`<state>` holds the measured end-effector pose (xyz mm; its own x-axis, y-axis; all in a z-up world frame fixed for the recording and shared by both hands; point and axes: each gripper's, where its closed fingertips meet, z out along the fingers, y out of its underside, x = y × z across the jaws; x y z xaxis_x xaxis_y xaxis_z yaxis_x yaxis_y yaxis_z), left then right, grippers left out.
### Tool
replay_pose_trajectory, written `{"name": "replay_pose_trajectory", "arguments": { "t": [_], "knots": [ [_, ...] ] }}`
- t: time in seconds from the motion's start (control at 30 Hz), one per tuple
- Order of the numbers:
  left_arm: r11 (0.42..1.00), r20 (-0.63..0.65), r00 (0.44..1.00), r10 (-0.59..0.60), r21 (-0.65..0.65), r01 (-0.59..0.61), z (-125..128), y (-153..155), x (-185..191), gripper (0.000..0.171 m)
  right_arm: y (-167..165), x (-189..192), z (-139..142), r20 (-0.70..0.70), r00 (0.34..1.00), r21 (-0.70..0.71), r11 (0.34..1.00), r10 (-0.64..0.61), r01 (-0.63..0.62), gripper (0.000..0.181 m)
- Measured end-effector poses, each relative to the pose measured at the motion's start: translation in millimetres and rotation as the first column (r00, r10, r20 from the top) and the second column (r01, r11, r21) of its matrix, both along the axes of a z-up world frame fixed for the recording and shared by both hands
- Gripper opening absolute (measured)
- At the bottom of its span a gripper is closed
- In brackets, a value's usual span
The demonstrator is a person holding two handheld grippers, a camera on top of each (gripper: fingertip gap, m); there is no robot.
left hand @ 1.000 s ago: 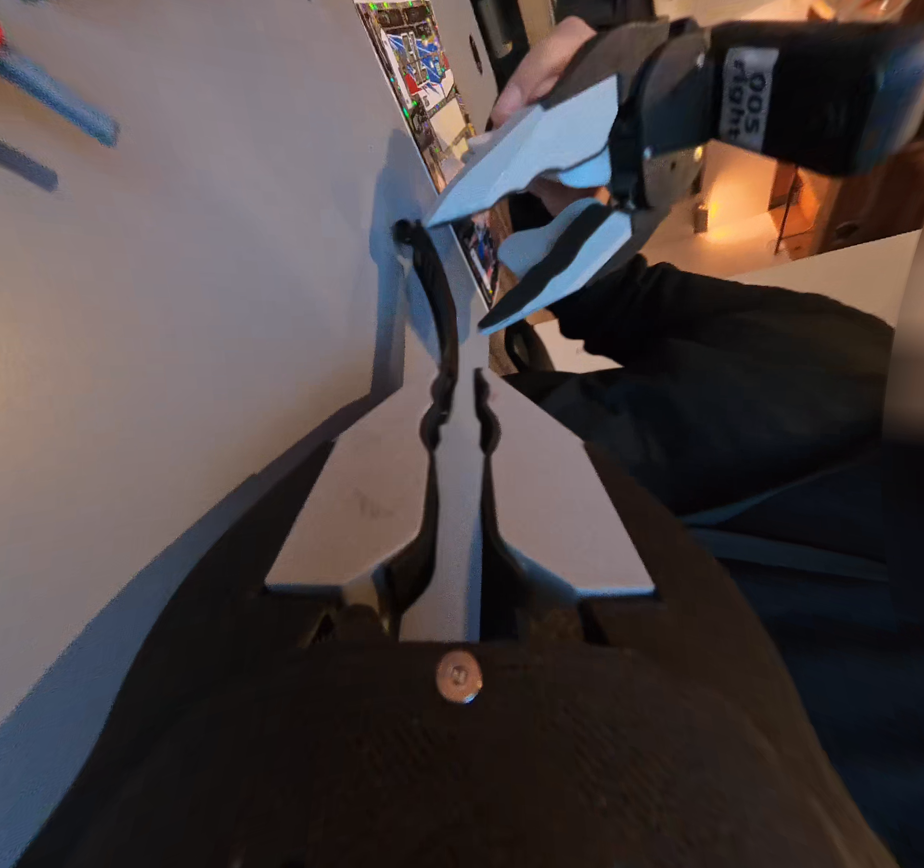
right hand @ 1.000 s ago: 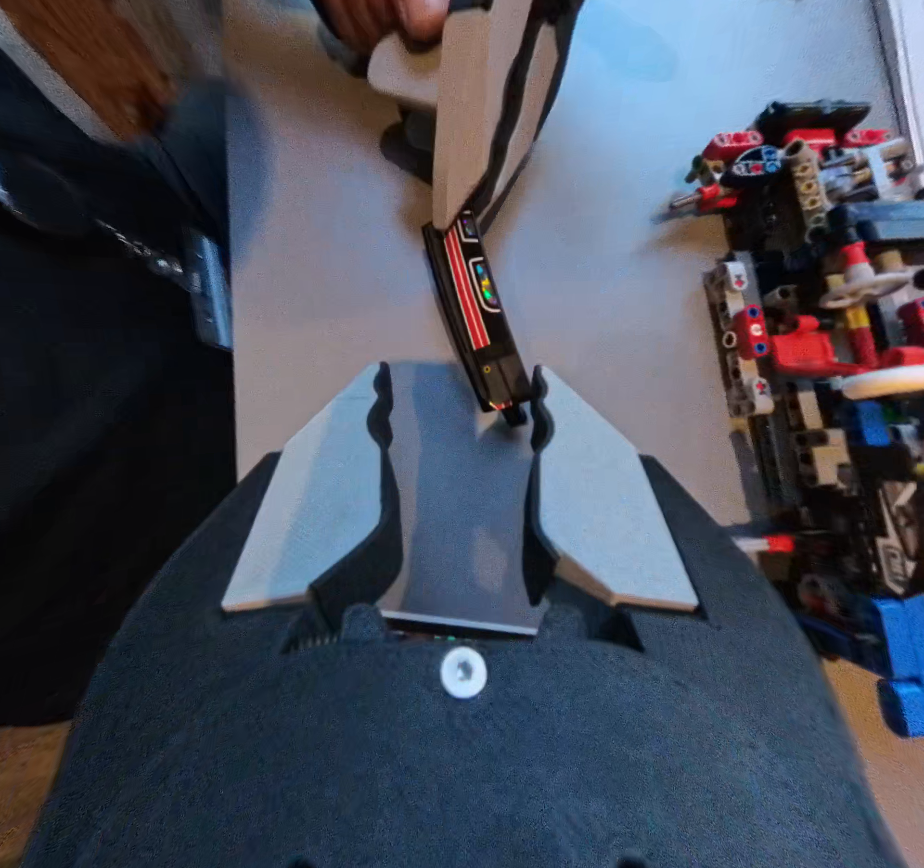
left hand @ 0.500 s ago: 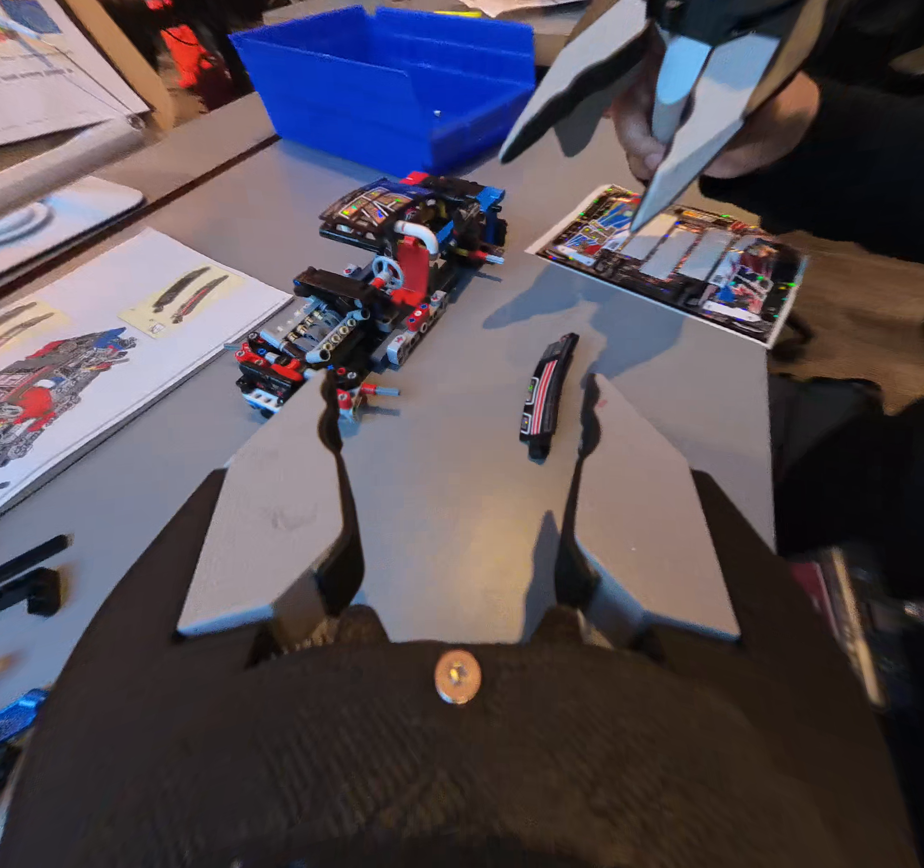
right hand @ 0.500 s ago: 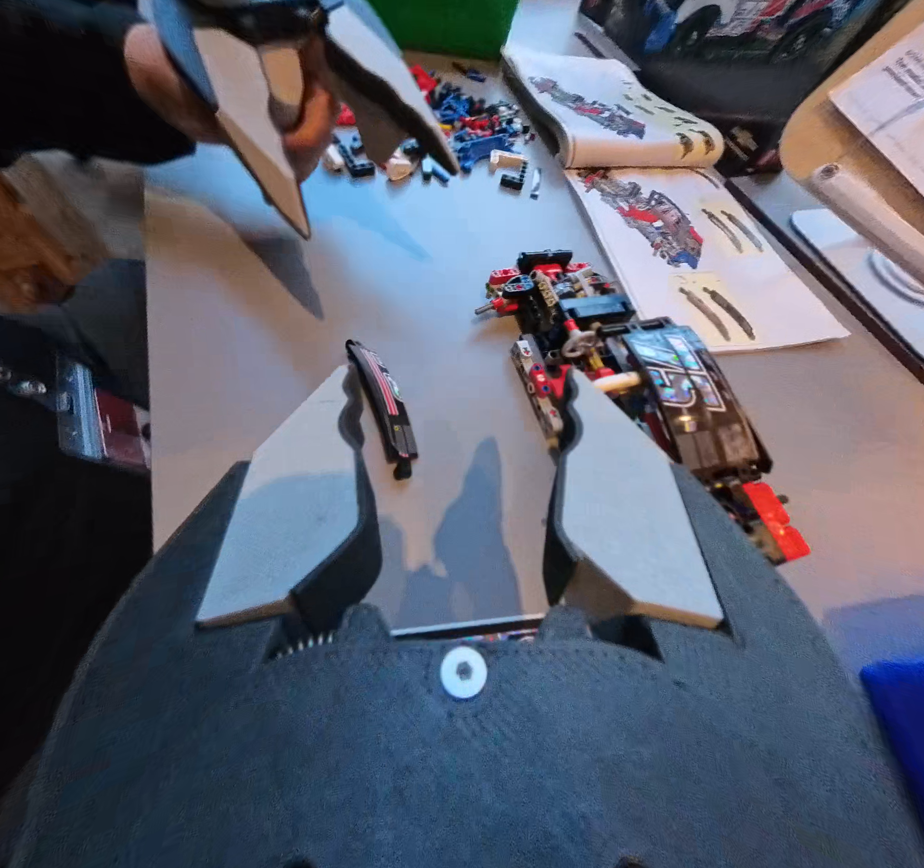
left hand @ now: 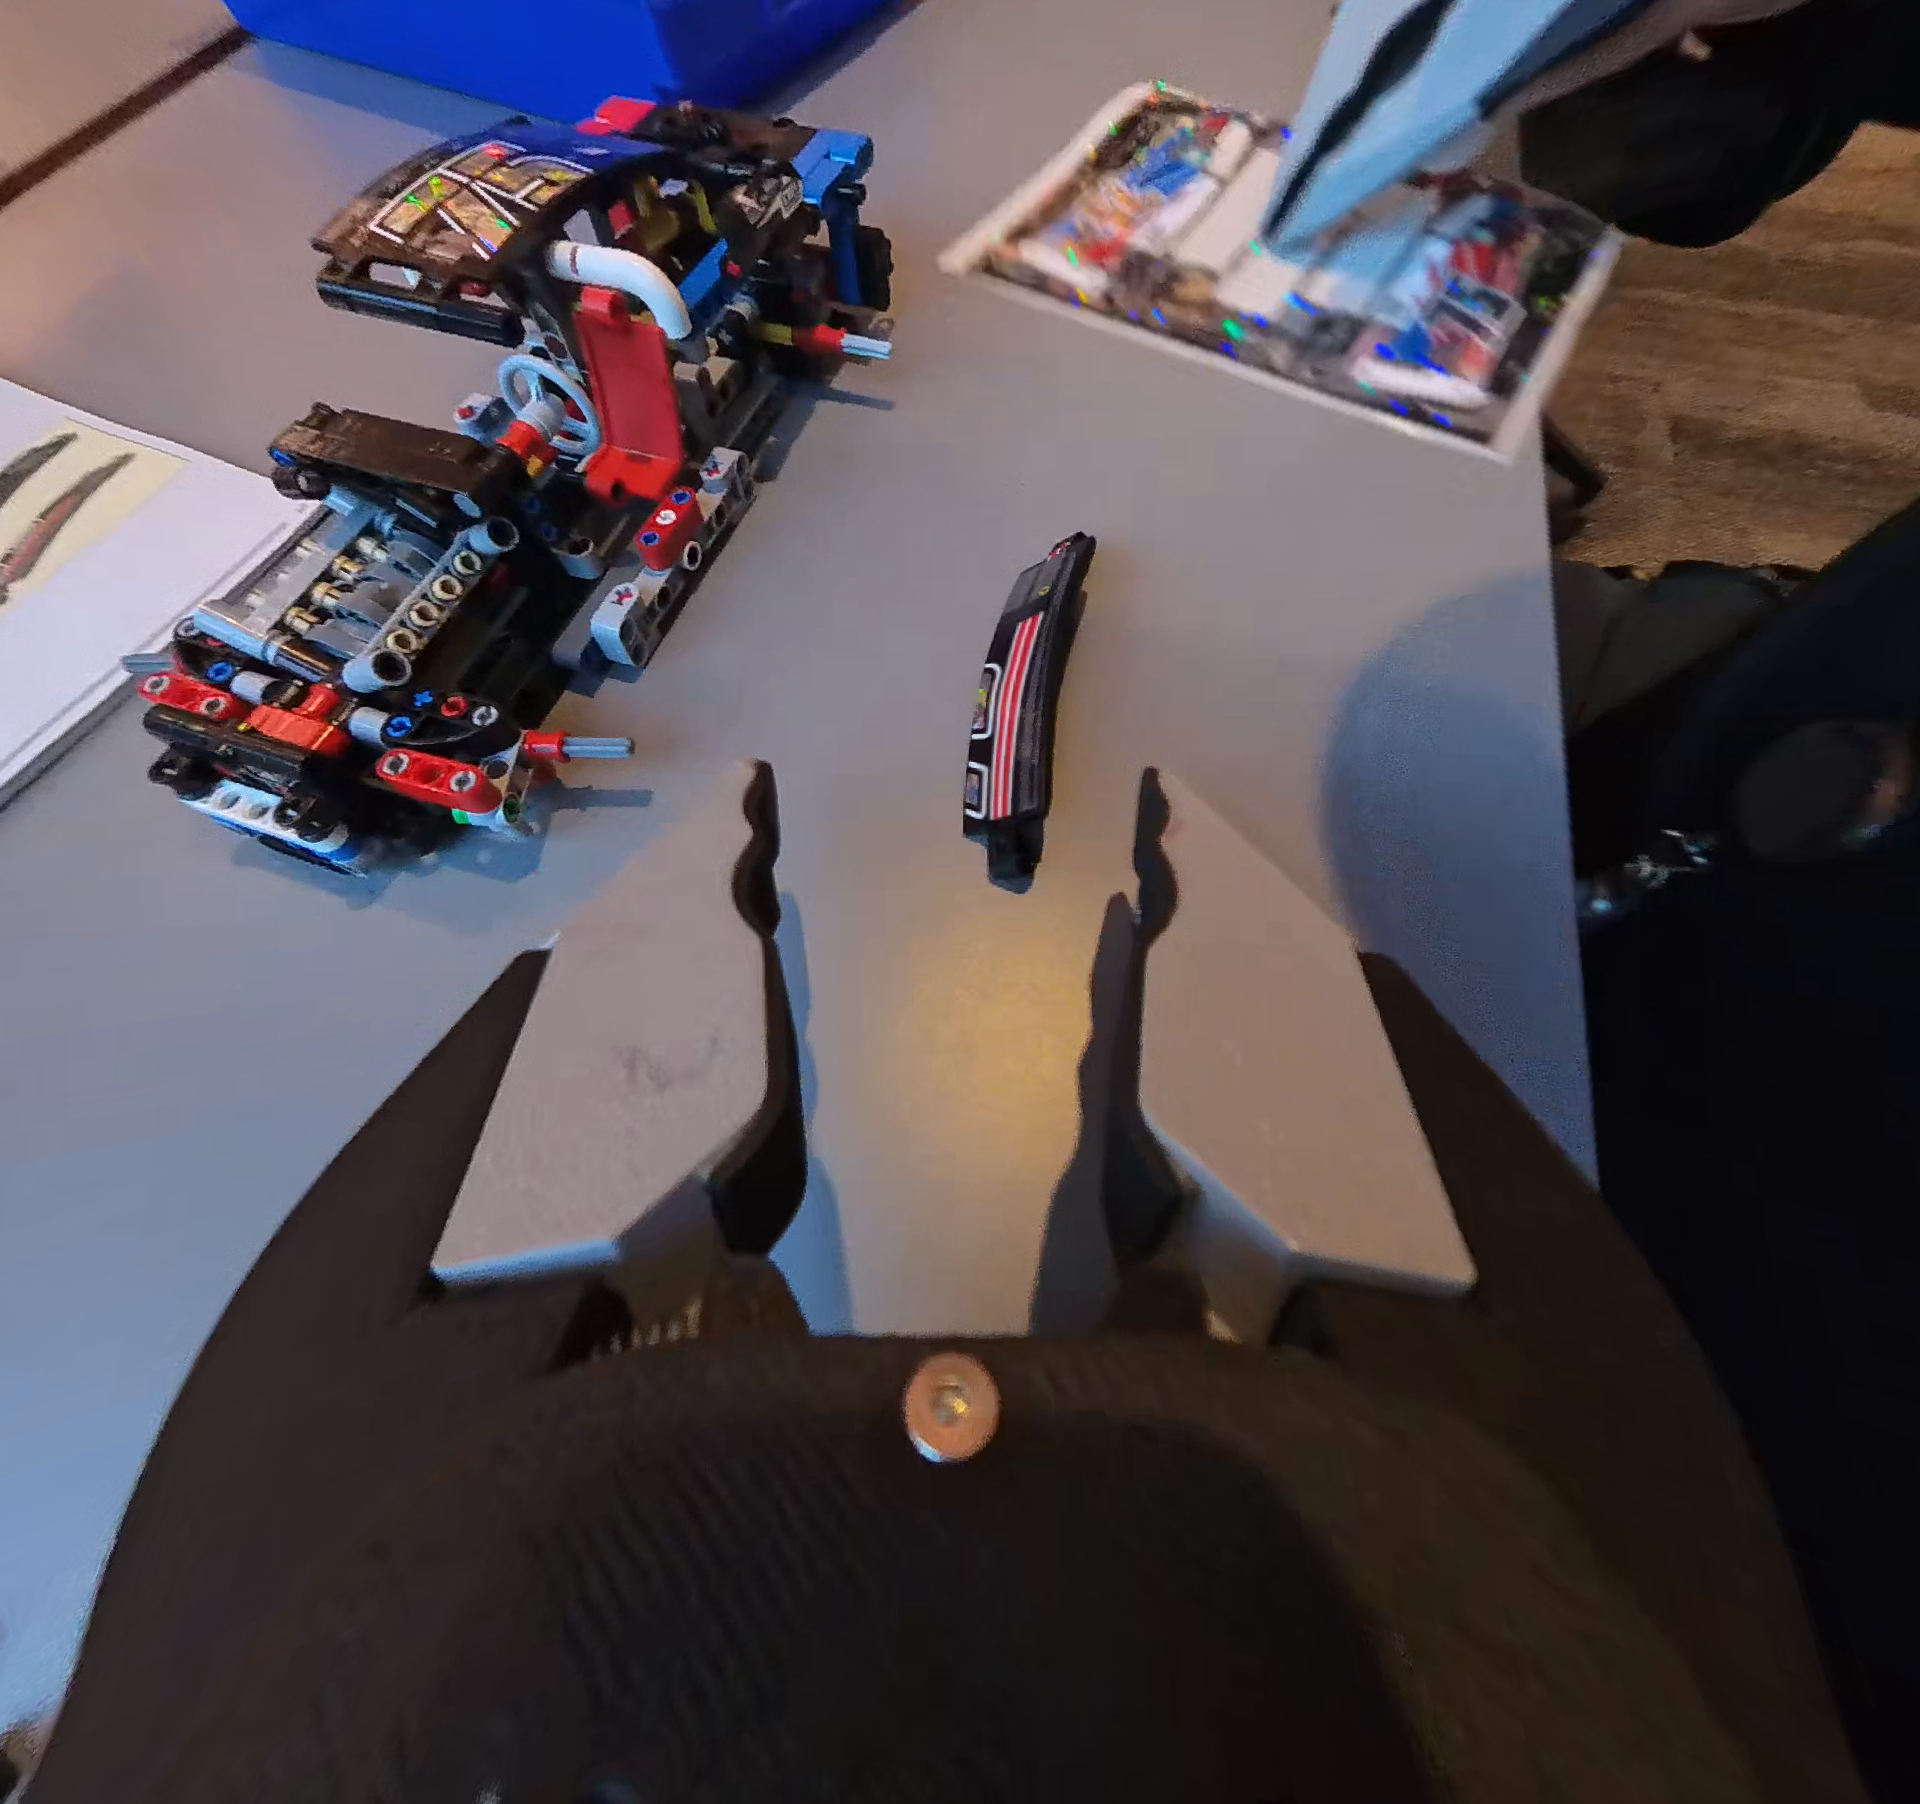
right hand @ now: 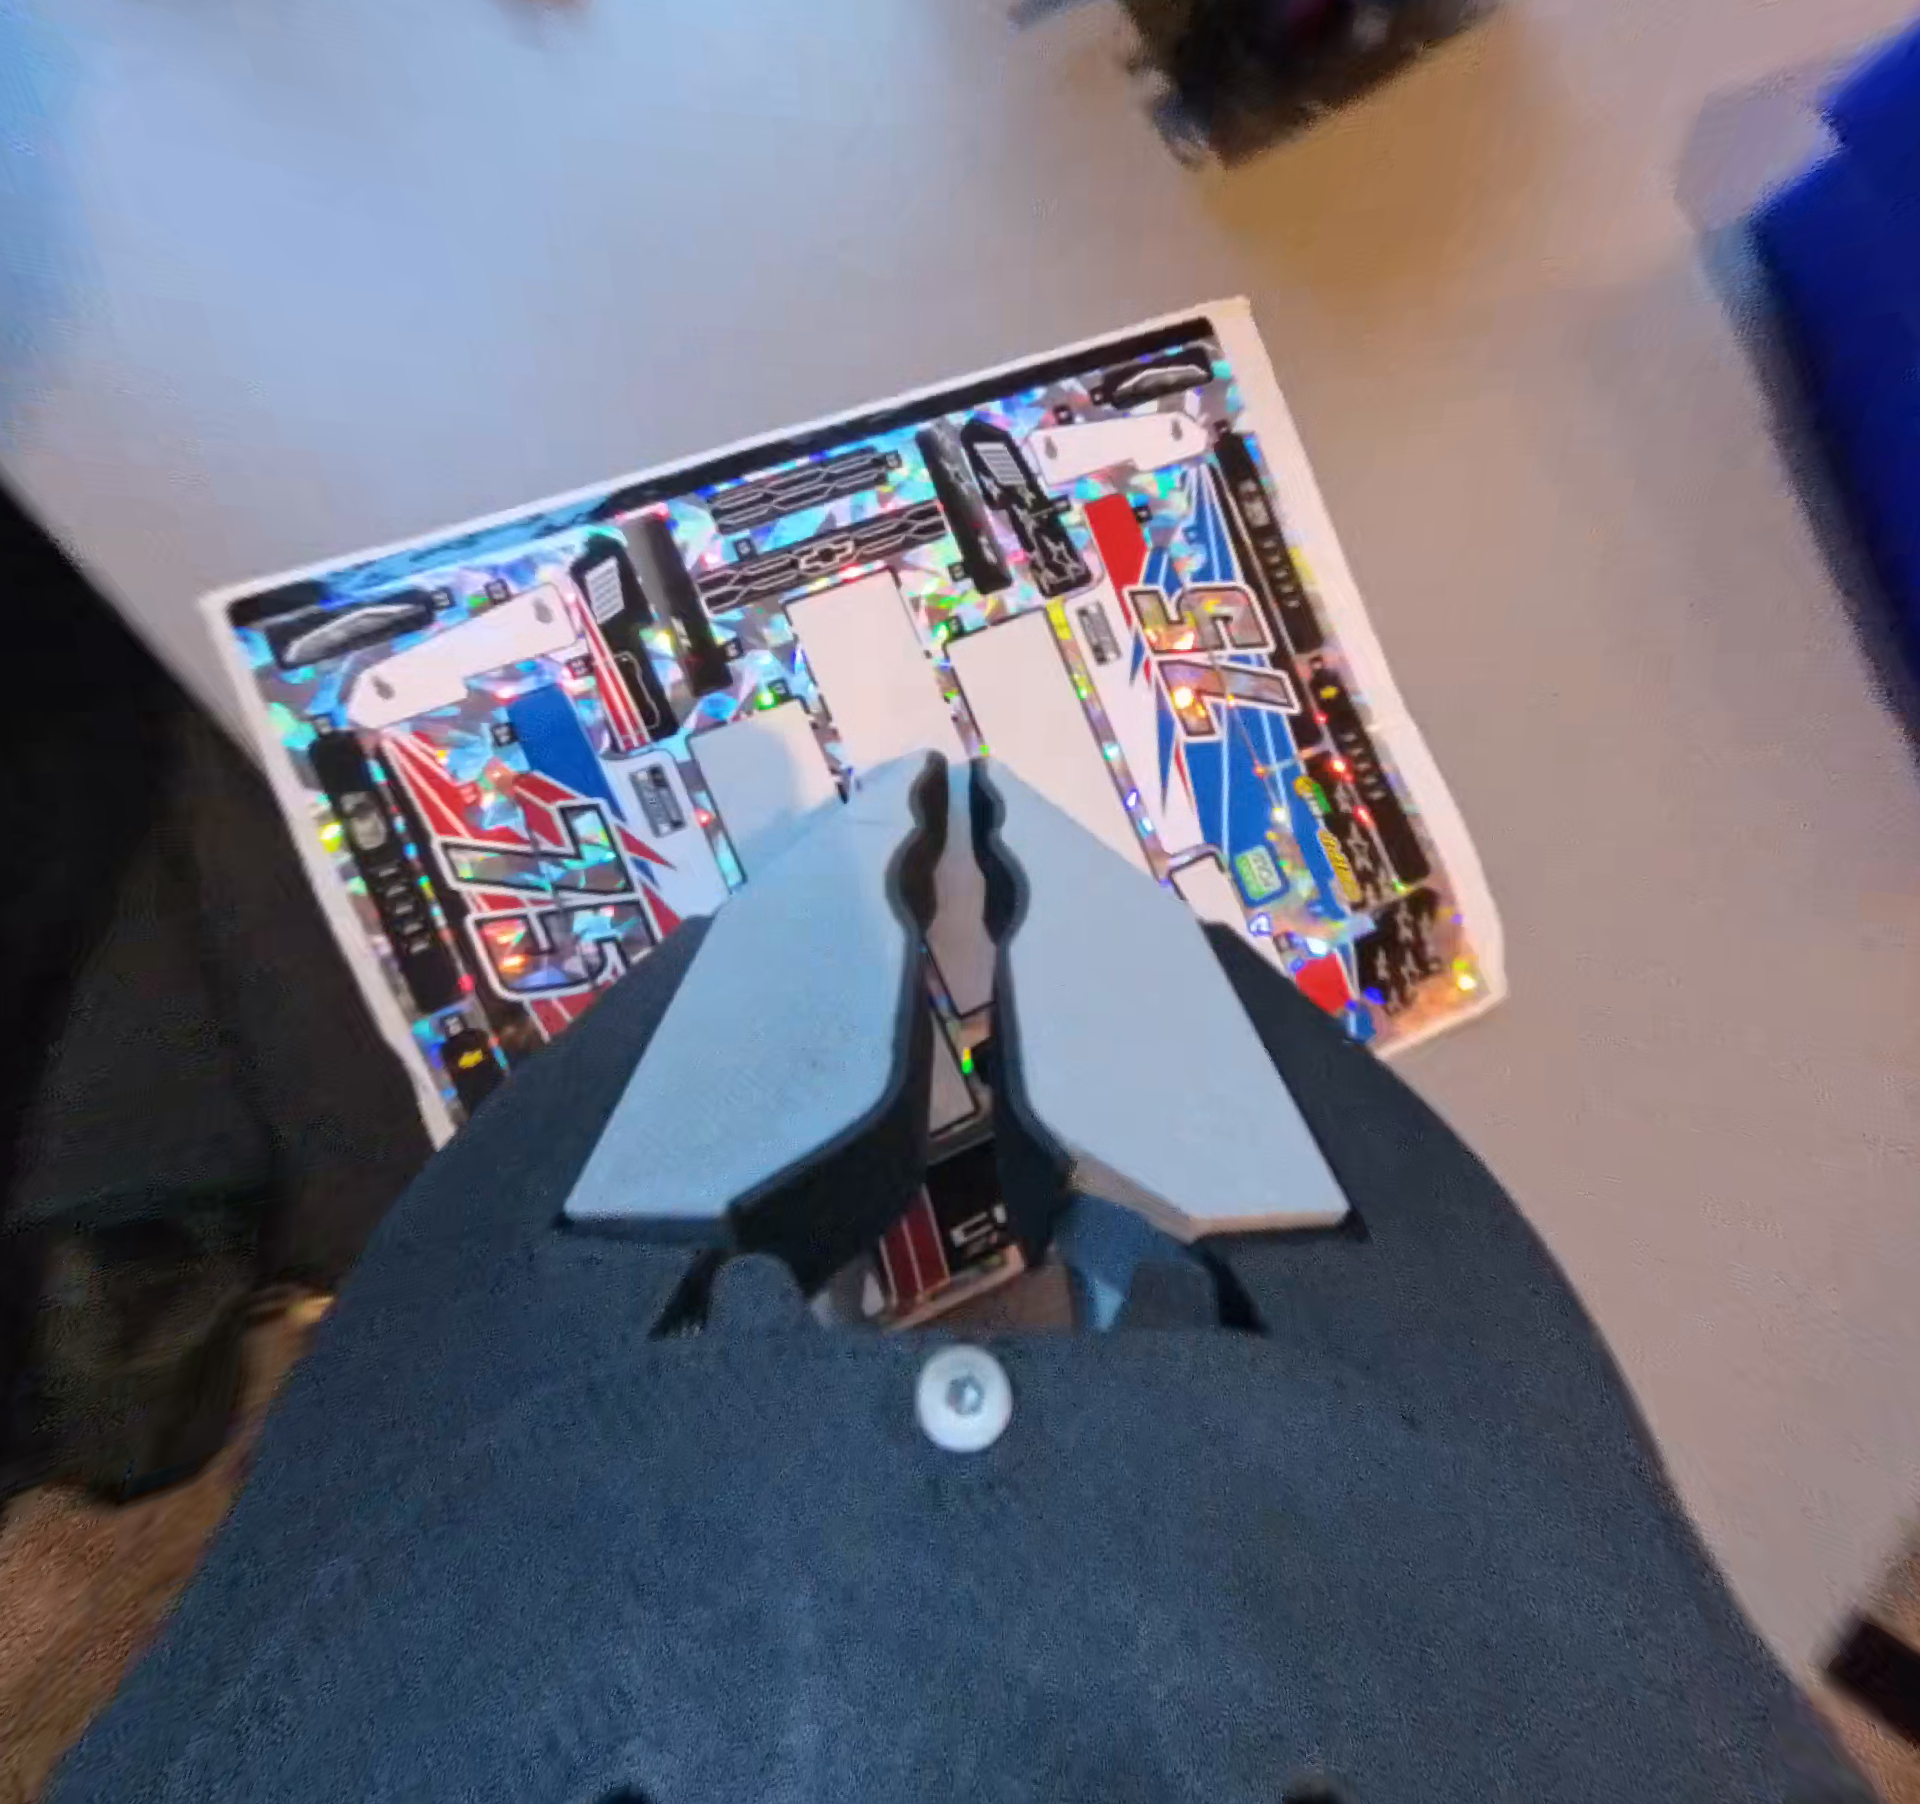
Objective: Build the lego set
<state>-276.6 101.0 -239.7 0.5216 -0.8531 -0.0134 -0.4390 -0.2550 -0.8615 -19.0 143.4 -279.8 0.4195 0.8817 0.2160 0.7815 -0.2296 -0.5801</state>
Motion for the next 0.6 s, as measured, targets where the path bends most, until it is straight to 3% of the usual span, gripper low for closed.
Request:
{"name": "replay_pose_trajectory", "arguments": {
  "t": [0.07,0.13,0.23,0.33,0.4,0.5,0.6],
  "knots": [
    [1.0,0.023,1.0,-0.011,-0.024,0.011,1.0,-0.5,0.2,0.066,32.0,38.8,-1.1,0.05,0.997,0.094,0.994,-0.065,0.061,0.0],
    [0.999,0.049,0.999,-0.014,-0.038,0.016,3.2,-0.6,-0.2,0.065,62.9,63.4,-2.3,0.041,0.995,0.084,0.993,-0.086,0.083,0.0],
    [0.999,0.073,0.997,-0.021,-0.037,0.024,6.3,-1.6,-0.5,0.063,100.5,76.1,-3.3,0.051,0.997,0.042,0.998,-0.057,0.055,0.0],
    [1.0,0.088,0.996,-0.018,-0.018,0.02,9.6,-1.7,-1.4,0.063,112.4,71.5,1.8,0.09,0.996,-0.036,0.999,-0.028,0.032,0.005],
    [1.0,0.102,0.995,-0.021,0.0,0.021,12.8,-2.5,-1.9,0.063,104.4,42.3,25.2,0.019,1.0,-0.081,0.997,0.012,-0.011,0.029],
    [0.999,0.128,0.992,-0.019,0.042,0.014,19.3,-1.3,-4.2,0.058,69.5,-47.9,72.1,-0.239,0.95,-0.078,0.971,0.2,-0.224,0.039],
    [0.996,0.162,0.987,0.013,0.082,-0.027,26.6,5.3,-10.3,0.058,18.5,-138.3,68.3,-0.34,0.851,-0.134,0.876,0.4,-0.464,0.047]
  ]
}}
